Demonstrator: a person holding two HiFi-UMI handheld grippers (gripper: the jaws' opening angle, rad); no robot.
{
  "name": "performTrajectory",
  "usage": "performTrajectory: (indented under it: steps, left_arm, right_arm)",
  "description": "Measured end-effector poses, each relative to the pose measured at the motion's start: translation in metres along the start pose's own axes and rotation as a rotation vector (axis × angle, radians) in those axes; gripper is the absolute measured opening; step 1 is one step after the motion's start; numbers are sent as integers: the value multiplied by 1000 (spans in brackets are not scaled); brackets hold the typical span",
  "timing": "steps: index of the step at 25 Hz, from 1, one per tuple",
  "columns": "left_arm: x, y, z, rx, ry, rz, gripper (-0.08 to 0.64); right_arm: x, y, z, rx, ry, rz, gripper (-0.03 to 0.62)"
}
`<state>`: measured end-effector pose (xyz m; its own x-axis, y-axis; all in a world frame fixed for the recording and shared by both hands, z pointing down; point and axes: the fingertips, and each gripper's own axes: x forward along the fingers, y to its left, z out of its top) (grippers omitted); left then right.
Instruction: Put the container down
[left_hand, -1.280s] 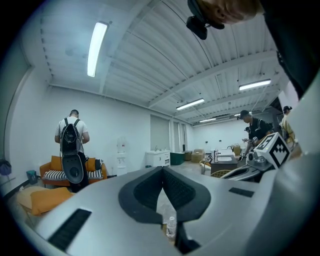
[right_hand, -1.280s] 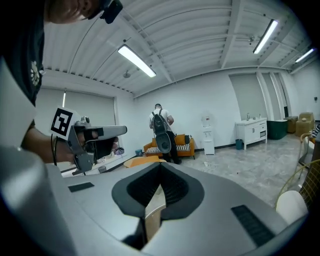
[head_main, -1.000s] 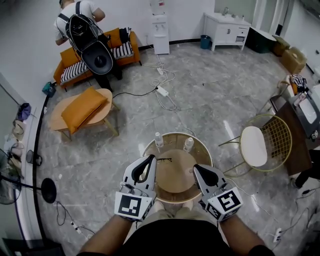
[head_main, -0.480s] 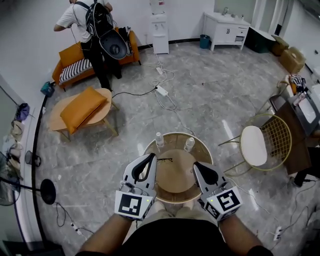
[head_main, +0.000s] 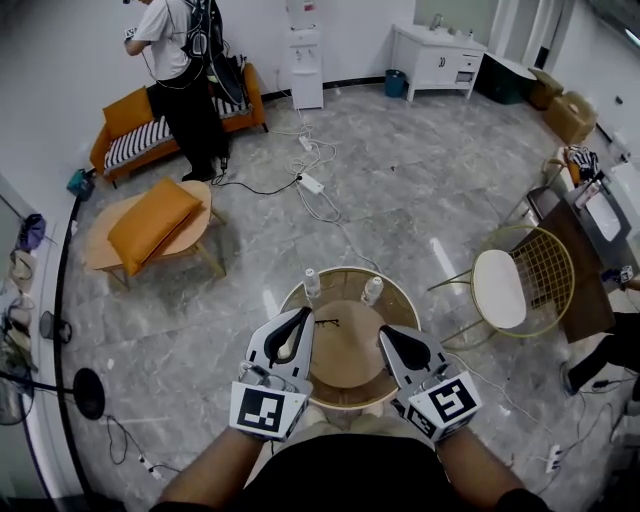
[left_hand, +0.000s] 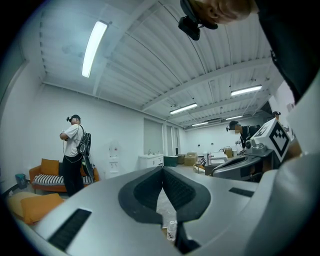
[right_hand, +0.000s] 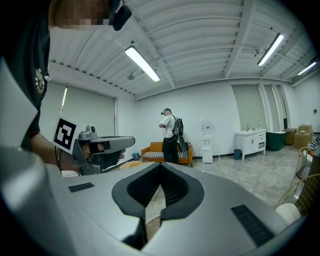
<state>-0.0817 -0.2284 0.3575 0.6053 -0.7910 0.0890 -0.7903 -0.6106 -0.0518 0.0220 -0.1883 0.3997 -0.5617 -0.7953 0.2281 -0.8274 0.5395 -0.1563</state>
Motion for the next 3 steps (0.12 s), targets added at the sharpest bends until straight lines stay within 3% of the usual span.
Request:
performTrajectory:
  steps: [3]
  left_arm:
    - [4,4,1,0,-12,-11,15]
  right_arm:
    - [6,0,-5,-14,4,5,14]
